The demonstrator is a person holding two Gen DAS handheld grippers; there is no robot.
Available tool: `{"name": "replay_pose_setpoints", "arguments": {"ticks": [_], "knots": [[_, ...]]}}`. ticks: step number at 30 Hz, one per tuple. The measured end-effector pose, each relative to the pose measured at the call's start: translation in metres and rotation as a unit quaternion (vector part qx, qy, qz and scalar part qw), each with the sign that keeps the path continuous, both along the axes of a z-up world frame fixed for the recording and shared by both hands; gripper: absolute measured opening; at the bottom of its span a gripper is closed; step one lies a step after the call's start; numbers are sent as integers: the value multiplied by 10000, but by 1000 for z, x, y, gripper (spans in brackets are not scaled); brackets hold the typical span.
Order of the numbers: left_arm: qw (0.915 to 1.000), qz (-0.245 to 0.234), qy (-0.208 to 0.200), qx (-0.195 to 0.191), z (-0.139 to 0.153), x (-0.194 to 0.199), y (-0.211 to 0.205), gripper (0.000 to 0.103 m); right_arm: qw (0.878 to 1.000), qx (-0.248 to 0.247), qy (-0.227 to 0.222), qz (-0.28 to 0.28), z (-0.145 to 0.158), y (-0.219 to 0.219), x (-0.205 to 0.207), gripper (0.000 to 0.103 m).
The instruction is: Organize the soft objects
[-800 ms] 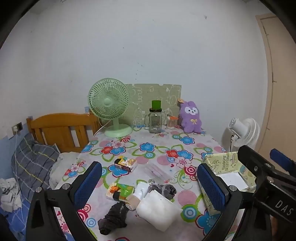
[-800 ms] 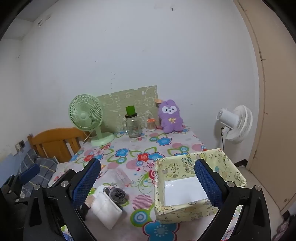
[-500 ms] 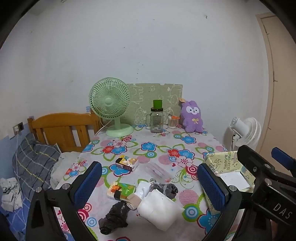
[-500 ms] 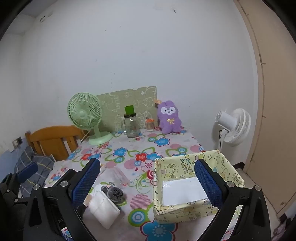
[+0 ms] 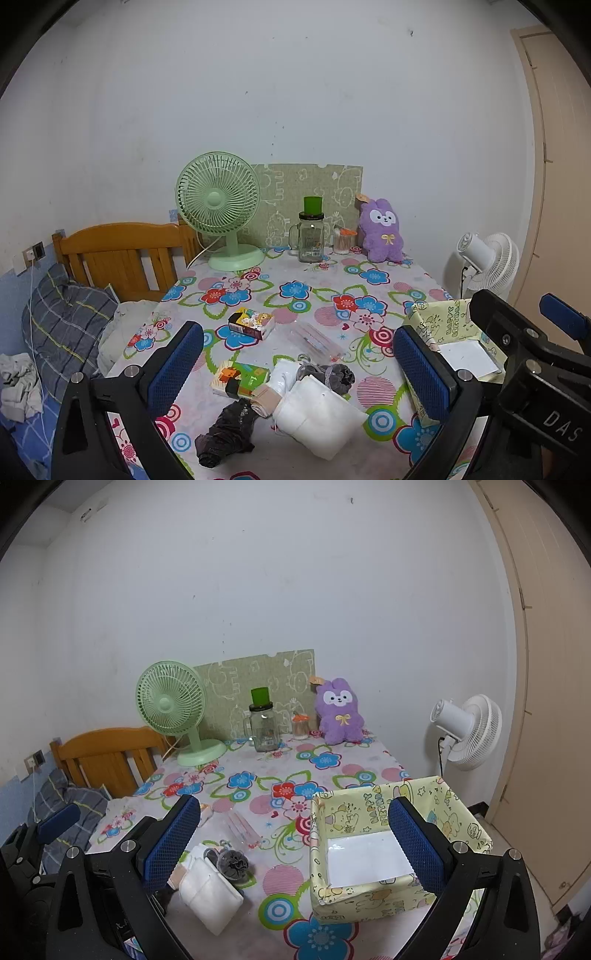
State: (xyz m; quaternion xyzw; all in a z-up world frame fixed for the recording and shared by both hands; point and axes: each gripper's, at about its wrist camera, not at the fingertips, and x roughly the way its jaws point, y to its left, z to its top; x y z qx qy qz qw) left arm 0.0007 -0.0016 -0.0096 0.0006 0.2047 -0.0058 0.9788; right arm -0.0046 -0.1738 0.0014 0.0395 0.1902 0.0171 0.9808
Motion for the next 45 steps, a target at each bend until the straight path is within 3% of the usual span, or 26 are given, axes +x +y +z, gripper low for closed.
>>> {"name": "replay_pose_setpoints", "arguments": {"ticks": [45], "knots": [[10000, -54, 21, -66, 1, 2, -3, 102, 10000, -18, 1, 0, 3, 2, 1, 103]]}}
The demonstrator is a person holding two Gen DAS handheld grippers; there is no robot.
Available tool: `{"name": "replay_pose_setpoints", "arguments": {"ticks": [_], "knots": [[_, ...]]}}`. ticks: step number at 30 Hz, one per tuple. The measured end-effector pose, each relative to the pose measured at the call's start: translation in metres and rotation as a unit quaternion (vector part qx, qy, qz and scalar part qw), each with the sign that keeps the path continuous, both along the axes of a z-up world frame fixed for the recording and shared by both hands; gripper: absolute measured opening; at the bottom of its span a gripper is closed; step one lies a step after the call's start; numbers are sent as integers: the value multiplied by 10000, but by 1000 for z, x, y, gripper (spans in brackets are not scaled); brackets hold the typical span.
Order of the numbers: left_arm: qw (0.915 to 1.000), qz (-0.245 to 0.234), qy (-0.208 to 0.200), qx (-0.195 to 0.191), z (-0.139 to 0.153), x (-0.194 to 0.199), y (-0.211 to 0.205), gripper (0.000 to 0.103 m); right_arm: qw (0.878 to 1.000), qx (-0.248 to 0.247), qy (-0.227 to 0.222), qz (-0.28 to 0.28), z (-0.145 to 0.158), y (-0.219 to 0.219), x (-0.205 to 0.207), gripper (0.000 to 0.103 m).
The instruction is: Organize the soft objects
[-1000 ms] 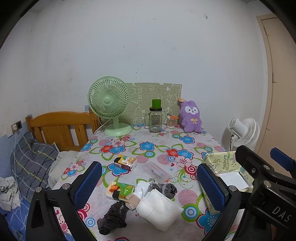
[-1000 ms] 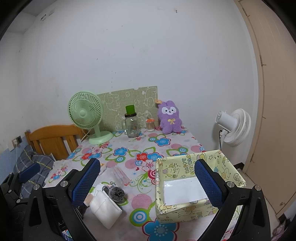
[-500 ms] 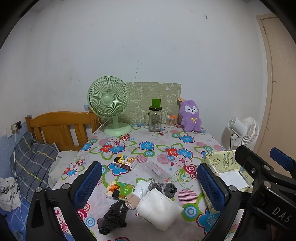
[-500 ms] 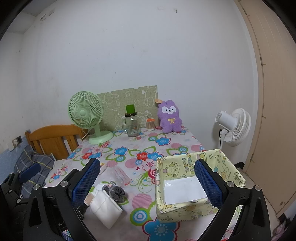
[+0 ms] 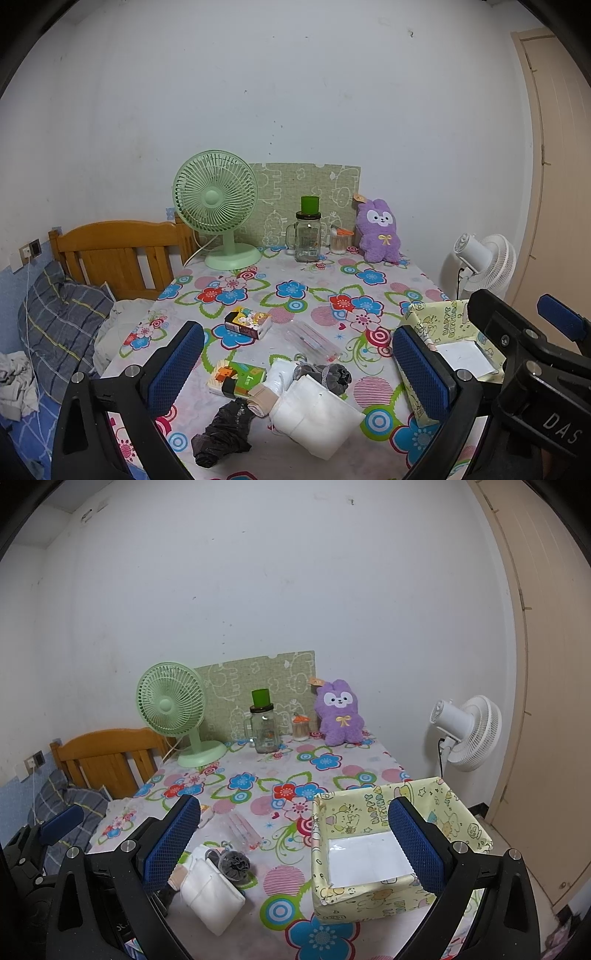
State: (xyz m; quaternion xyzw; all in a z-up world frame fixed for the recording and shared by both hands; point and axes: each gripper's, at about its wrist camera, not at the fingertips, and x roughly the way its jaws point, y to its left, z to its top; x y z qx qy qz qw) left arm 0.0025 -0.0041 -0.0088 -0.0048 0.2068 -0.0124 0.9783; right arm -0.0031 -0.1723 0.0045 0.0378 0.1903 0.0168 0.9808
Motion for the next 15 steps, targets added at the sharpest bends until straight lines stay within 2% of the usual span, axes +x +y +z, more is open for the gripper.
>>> {"name": "replay_pose_setpoints", "arguments": {"ticks": [15], "knots": [[10000, -15, 1, -23, -1, 0, 5, 102, 10000, 1, 12, 20, -1, 2, 3, 103]]}}
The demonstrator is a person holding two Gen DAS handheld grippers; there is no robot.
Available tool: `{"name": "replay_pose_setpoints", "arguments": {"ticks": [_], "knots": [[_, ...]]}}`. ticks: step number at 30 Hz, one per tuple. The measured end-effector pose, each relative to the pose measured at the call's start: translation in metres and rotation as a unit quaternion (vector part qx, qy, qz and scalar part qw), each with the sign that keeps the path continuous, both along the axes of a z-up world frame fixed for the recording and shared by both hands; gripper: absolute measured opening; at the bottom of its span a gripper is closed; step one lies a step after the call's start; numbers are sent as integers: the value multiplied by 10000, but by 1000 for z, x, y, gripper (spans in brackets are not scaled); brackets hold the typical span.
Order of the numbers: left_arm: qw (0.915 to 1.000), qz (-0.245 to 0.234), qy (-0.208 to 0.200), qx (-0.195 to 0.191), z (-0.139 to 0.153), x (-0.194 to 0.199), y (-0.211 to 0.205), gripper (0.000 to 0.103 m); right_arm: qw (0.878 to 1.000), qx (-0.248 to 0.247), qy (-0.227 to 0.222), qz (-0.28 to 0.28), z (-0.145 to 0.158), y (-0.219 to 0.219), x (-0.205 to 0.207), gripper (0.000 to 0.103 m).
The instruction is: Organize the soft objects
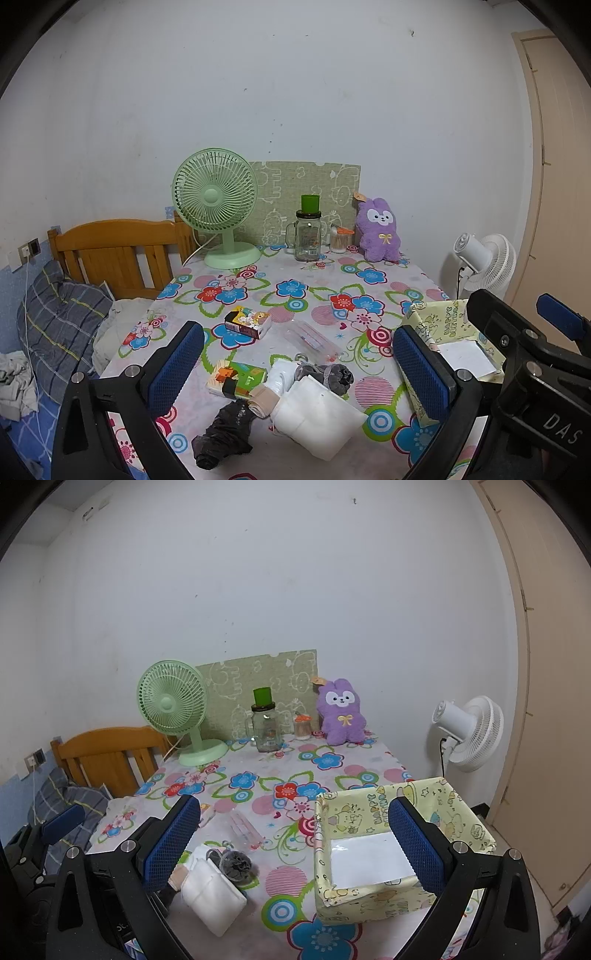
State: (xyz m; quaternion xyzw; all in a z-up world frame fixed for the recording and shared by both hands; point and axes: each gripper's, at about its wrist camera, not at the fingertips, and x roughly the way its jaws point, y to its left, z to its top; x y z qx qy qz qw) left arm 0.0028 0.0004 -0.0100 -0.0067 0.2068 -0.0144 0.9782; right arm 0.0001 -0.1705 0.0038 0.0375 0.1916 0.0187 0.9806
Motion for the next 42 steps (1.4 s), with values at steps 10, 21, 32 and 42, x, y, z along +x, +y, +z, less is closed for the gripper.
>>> {"name": "replay_pose_setpoints", "arguments": {"ticks": [10, 21, 32, 42], "knots": [[10000, 37, 18, -29, -5, 7, 10, 102, 10000, 55, -64, 18, -6, 6, 7, 103], [9998, -65, 213, -10, -19, 15, 24, 97, 9997, 43, 178, 148, -23, 21, 17, 102], [9994, 119, 323, 73, -48, 18, 42, 96, 9982, -1, 418, 419, -51, 46, 29, 100], [9977, 107, 656, -103, -75, 27, 62, 96, 9969, -4, 612, 502, -79, 66, 35, 99]]}}
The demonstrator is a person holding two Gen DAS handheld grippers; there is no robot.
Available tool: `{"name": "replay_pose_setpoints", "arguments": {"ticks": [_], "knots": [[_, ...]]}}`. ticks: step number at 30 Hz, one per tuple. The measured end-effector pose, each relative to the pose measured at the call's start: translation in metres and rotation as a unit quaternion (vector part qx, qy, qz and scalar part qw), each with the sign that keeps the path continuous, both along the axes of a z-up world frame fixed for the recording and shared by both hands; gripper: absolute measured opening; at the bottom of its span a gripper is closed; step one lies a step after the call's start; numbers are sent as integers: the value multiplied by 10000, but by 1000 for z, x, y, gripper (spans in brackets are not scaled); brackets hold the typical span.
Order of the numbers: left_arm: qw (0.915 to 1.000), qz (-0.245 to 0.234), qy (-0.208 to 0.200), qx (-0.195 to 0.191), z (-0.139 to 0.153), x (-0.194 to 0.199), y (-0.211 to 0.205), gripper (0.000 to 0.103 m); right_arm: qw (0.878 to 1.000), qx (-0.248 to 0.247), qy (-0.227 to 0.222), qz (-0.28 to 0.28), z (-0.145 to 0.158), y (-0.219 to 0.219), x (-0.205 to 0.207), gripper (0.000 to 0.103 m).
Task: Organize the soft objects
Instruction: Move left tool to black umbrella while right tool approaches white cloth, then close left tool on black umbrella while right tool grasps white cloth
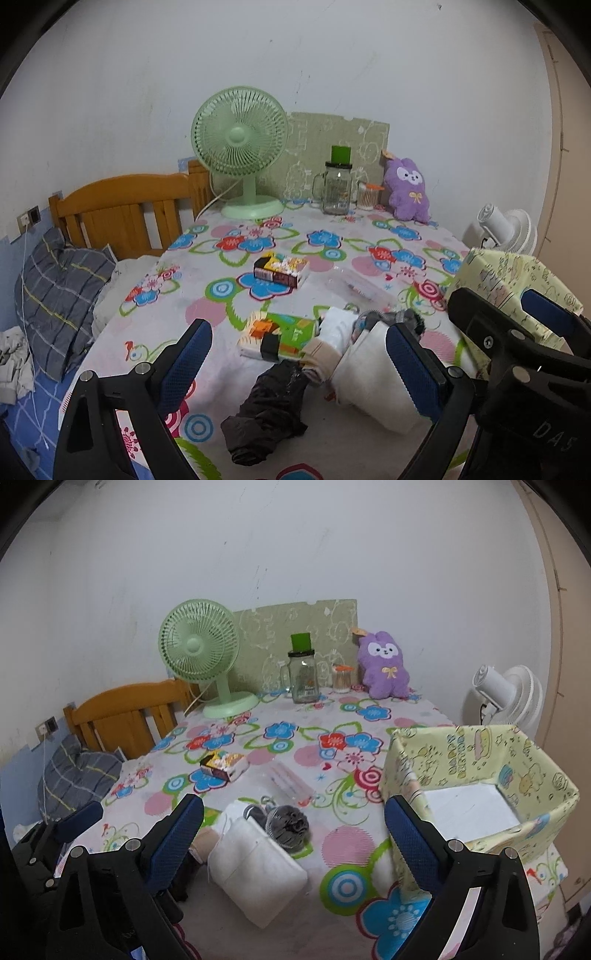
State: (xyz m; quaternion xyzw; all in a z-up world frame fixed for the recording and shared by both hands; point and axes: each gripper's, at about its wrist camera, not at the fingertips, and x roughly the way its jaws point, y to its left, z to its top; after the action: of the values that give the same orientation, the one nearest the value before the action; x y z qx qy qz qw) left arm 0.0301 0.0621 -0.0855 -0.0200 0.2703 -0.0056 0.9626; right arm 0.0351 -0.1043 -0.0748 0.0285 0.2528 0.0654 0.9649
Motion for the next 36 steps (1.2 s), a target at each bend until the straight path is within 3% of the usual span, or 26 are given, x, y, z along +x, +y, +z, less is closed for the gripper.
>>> {"name": "replay_pose_setpoints", "arguments": {"ticks": [9, 20, 23, 25, 32, 36], "knots": [[9996, 79, 252, 105, -27, 3, 12, 95, 9996, -110, 249, 54, -29, 15, 9, 98], [9973, 84, 722, 131, -59, 14, 14, 86, 9968, -220, 768, 82, -63, 21, 28, 94], [9966, 50, 814, 113, -64, 18, 12, 80, 9960, -235, 852, 108, -67, 23, 31, 94], [9959, -14, 903, 88, -67, 20, 11, 70, 9956, -259, 892, 124, -69, 24, 32, 92], [9940, -42, 1060, 268, -74, 25, 3, 49, 9930, -417, 1089, 208, -80, 29, 38, 73], [9936, -77, 1042, 419, -74, 25, -4, 46, 9921, -454, 1133, 296, -81, 33, 38, 54]]}}
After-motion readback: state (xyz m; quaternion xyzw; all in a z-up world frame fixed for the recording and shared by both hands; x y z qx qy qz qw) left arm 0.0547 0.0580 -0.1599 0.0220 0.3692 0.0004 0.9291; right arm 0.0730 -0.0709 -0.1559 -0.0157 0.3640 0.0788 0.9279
